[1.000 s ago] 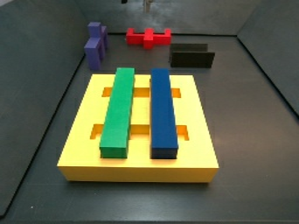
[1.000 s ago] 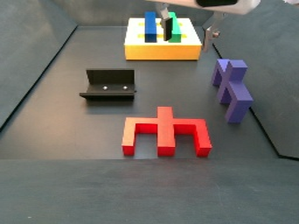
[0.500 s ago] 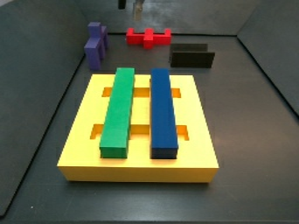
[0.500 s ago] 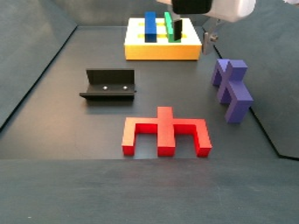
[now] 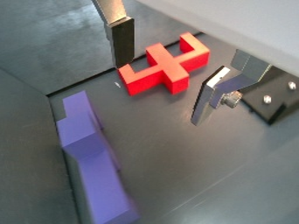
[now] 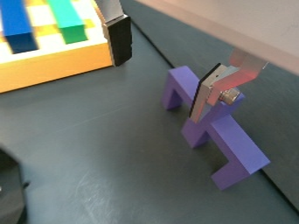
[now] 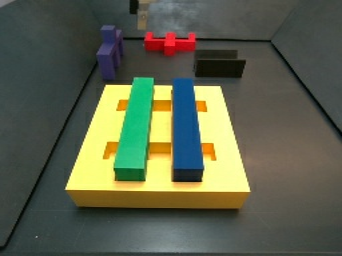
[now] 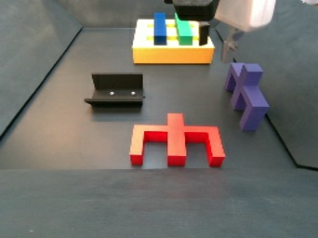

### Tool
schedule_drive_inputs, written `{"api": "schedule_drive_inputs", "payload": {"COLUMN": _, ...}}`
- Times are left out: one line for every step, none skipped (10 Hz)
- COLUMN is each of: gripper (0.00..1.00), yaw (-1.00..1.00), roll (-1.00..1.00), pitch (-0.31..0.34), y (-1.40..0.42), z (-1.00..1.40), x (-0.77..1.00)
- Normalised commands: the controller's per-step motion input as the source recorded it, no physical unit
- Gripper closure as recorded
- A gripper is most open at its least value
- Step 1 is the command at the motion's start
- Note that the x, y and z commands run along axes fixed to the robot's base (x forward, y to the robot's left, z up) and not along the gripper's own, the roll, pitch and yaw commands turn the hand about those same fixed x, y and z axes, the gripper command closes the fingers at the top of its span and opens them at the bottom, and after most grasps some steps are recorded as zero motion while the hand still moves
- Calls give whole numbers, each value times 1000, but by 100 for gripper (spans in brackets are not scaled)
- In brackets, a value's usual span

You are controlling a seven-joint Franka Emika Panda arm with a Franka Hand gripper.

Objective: Pick up the purple object. Move up. Move to above the board. Insert the purple object.
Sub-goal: Pick up the purple object.

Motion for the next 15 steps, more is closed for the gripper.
{"api": "schedule_drive_inputs", "payload": {"gripper": 0, "yaw": -700, "roll": -50, "pitch": -46, "y": 9, "z": -194, "x": -494}}
{"api": "schedule_drive_inputs", "payload": {"gripper": 0, "yaw": -714, "roll": -57, "pitch": -66, "y": 69, "z": -206, "x": -523}}
{"api": "schedule_drive_inputs", "payload": {"gripper": 0, "yaw": -666, "roll": -94, "pitch": -43, "y": 109, "z": -249, "x": -506}}
{"api": "schedule_drive_inputs", "payload": {"gripper": 0, "yaw": -643, "roll": -96, "pitch": -30, "y": 131, "z": -251, "x": -520}}
{"api": "schedule_drive_inputs", "payload": {"gripper": 0, "yaw": -617, "roll": -103, "pitch": -40, "y": 137, "z": -223, "x": -557}}
{"api": "schedule_drive_inputs", "payload": {"gripper": 0, "yaw": -491, "roll": -161, "pitch": -39, "y": 234, "z": -163, "x": -486}}
{"api": "schedule_drive_inputs", "payload": {"gripper": 0, "yaw": -57, "roll": -186, "pitch": -20, "y": 157, "z": -94, "x": -137}}
{"api": "schedule_drive_inputs", "payload": {"gripper": 0, "yaw": 0, "roll": -93, "pitch": -1, "y": 23, "z": -97, "x": 0}}
{"api": "schedule_drive_inputs", "payload": {"gripper": 0, "yaw": 97, "roll": -16, "pitch": 0, "y": 0, "z": -209, "x": 0}}
{"api": "schedule_drive_inputs", "payload": {"gripper": 0, "yaw": 103, "roll": -4, "pitch": 0, "y": 0, "z": -240, "x": 0}}
{"api": "schedule_drive_inputs", "payload": {"gripper": 0, "yaw": 34, "roll": 0, "pitch": -13, "y": 0, "z": -203, "x": -103}}
{"api": "schedule_drive_inputs", "payload": {"gripper": 0, "yaw": 29, "roll": -10, "pitch": -3, "y": 29, "z": -191, "x": -123}}
{"api": "schedule_drive_inputs", "payload": {"gripper": 0, "yaw": 43, "roll": -56, "pitch": -34, "y": 49, "z": -151, "x": -177}}
{"api": "schedule_drive_inputs", "payload": {"gripper": 0, "yaw": 0, "roll": 0, "pitch": 0, "y": 0, "z": -131, "x": -46}}
{"api": "schedule_drive_inputs", "payload": {"gripper": 0, "yaw": 0, "roll": 0, "pitch": 0, "y": 0, "z": 0, "x": 0}}
